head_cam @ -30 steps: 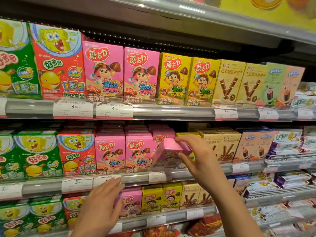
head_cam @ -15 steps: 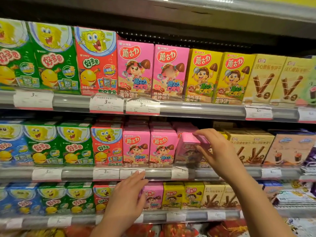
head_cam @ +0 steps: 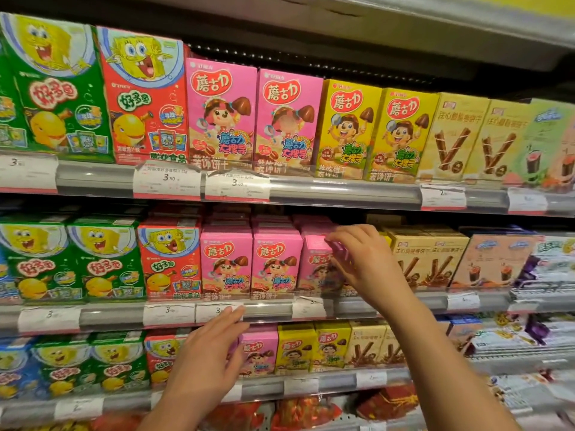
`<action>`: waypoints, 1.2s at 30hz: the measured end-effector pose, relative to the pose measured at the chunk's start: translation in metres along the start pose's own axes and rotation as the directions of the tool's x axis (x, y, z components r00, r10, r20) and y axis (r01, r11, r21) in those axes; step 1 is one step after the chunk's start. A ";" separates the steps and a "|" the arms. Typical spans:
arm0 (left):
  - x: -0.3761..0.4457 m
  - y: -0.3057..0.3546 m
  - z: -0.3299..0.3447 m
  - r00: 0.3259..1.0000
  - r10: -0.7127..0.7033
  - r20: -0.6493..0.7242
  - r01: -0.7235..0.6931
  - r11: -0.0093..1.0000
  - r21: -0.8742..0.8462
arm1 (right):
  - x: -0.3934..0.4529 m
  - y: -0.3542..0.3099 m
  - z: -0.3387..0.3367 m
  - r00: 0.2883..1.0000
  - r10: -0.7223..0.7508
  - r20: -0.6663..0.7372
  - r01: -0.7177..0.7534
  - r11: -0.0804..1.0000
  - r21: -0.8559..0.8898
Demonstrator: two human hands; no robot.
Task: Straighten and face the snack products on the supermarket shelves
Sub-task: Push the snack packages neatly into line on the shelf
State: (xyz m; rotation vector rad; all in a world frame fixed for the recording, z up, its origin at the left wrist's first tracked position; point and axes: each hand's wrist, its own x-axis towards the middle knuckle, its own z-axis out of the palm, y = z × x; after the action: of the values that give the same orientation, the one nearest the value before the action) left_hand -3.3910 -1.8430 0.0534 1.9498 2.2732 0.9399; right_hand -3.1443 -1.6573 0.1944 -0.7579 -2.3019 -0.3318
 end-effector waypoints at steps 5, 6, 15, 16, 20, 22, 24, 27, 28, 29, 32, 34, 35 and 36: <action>0.001 0.006 -0.004 0.998 -0.031 0.056 0.031 0.999 0.014 | 0.002 -0.003 0.003 1.000 0.003 -0.002 -0.003 0.981 -0.191; 0.001 0.007 -0.005 0.997 -0.034 0.071 0.033 0.999 0.018 | 0.002 -0.004 0.004 1.000 0.010 0.007 -0.009 0.981 -0.195; 0.002 0.008 -0.010 0.998 -0.016 0.059 0.013 0.999 0.043 | -0.001 -0.012 0.010 0.994 0.045 0.101 -0.025 0.980 -0.197; 0.003 0.010 -0.011 0.997 -0.013 0.077 0.009 0.998 0.057 | -0.001 -0.012 0.009 0.993 0.046 0.106 -0.025 0.980 -0.196; 0.008 0.021 -0.025 0.994 -0.009 0.110 -0.001 0.996 0.089 | -0.005 -0.016 0.005 0.994 0.041 0.103 -0.021 0.982 -0.187; 0.009 0.026 -0.033 0.999 0.036 0.008 -0.036 0.992 0.119 | -0.005 -0.018 0.003 0.996 0.026 0.080 -0.012 0.985 -0.173; 0.011 0.030 -0.041 0.989 0.093 -0.111 -0.080 0.990 0.116 | -0.003 -0.021 0.002 0.997 0.027 0.070 -0.016 0.988 -0.152; 0.024 0.039 -0.057 0.955 0.197 -0.223 -0.170 0.976 0.133 | 0.003 -0.014 -0.001 0.989 0.114 0.089 -0.100 0.984 -0.149; 0.028 0.042 -0.063 0.944 0.225 -0.240 -0.193 0.969 0.153 | 0.005 -0.010 -0.003 0.984 0.152 0.092 -0.136 0.978 -0.161; 0.033 0.047 -0.066 0.936 0.249 -0.250 -0.211 0.963 0.169 | 0.005 -0.003 -0.007 0.977 0.191 0.095 -0.171 0.968 -0.186; 0.041 0.059 -0.070 0.933 0.268 -0.239 -0.212 0.948 0.237 | 0.002 0.013 -0.015 0.953 0.261 0.152 -0.216 0.941 -0.262; 0.046 0.061 -0.069 0.946 0.246 -0.212 -0.177 0.938 0.298 | -0.003 0.018 -0.016 0.950 0.260 0.173 -0.208 0.940 -0.271; 0.048 0.060 -0.068 0.953 0.230 -0.199 -0.156 0.932 0.328 | -0.007 0.019 -0.015 0.954 0.253 0.162 -0.204 0.942 -0.267; 0.050 0.059 -0.067 0.959 0.214 -0.187 -0.137 0.925 0.355 | -0.010 0.019 -0.014 0.958 0.248 0.144 -0.205 0.944 -0.260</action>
State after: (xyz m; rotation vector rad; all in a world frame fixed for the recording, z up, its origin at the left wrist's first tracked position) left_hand -3.3746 -1.8240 0.1529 2.3298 2.5640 0.8669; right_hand -3.1195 -1.6521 0.1986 -1.2086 -2.3291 -0.4619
